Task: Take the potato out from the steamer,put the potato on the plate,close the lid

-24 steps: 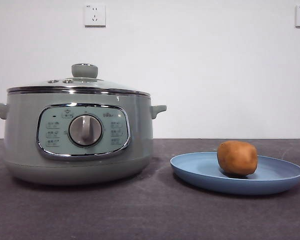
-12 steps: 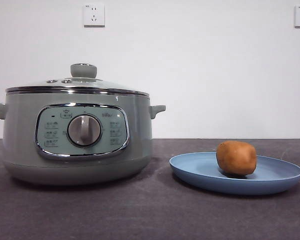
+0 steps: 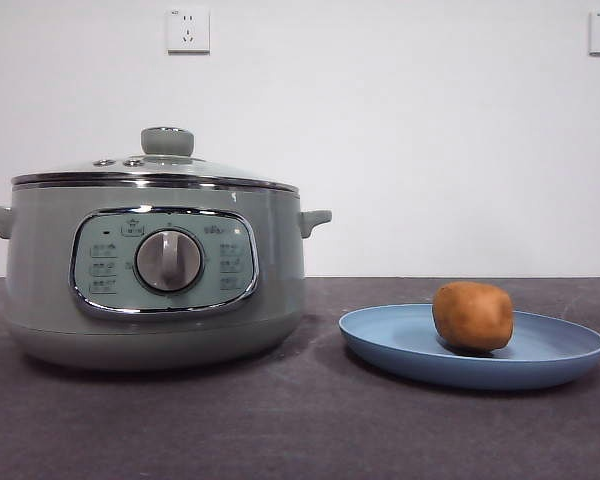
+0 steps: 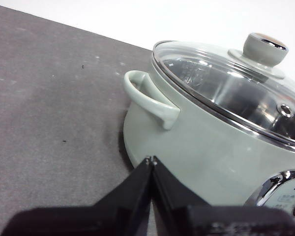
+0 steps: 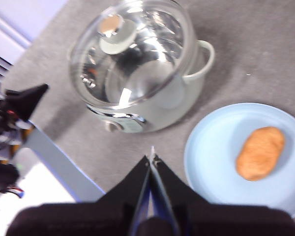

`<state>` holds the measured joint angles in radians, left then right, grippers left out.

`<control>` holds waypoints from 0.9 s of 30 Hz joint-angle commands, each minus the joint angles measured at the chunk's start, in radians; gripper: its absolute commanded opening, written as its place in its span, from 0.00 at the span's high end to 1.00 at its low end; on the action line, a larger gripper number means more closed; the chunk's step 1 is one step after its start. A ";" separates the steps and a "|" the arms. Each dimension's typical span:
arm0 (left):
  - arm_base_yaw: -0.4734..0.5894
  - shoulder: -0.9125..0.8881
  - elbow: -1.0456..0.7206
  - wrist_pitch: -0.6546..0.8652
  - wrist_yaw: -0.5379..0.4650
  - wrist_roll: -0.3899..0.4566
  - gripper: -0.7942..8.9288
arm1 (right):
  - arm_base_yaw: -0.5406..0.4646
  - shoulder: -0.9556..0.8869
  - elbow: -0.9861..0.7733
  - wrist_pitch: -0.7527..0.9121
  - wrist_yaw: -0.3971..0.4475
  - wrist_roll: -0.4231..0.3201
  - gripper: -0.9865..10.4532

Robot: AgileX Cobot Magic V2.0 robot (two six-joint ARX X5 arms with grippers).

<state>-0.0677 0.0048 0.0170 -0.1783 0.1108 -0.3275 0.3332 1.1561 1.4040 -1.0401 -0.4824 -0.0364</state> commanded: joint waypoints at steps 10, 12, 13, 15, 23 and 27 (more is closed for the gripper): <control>0.003 -0.001 -0.013 0.002 -0.003 -0.009 0.92 | -0.084 -0.055 -0.009 0.208 0.142 -0.092 0.92; 0.003 -0.001 -0.013 0.002 -0.003 -0.009 0.92 | -0.113 -0.087 -0.022 0.222 0.141 -0.073 0.92; 0.003 -0.001 -0.013 0.002 -0.003 -0.009 0.92 | -0.130 -0.106 -0.035 0.226 0.141 -0.058 0.92; 0.003 -0.001 -0.013 0.002 -0.003 -0.010 0.92 | -0.178 -0.163 -0.090 0.245 0.141 -0.027 0.92; 0.003 -0.001 -0.013 0.002 -0.003 -0.009 0.92 | -0.345 -0.509 -0.566 0.510 0.145 0.029 0.92; 0.003 -0.001 -0.013 0.002 -0.003 -0.009 0.92 | -0.352 -0.697 -0.817 0.689 0.151 0.029 0.91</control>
<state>-0.0677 0.0048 0.0170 -0.1783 0.1108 -0.3275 -0.0166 0.4934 0.6548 -0.3901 -0.3355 -0.0204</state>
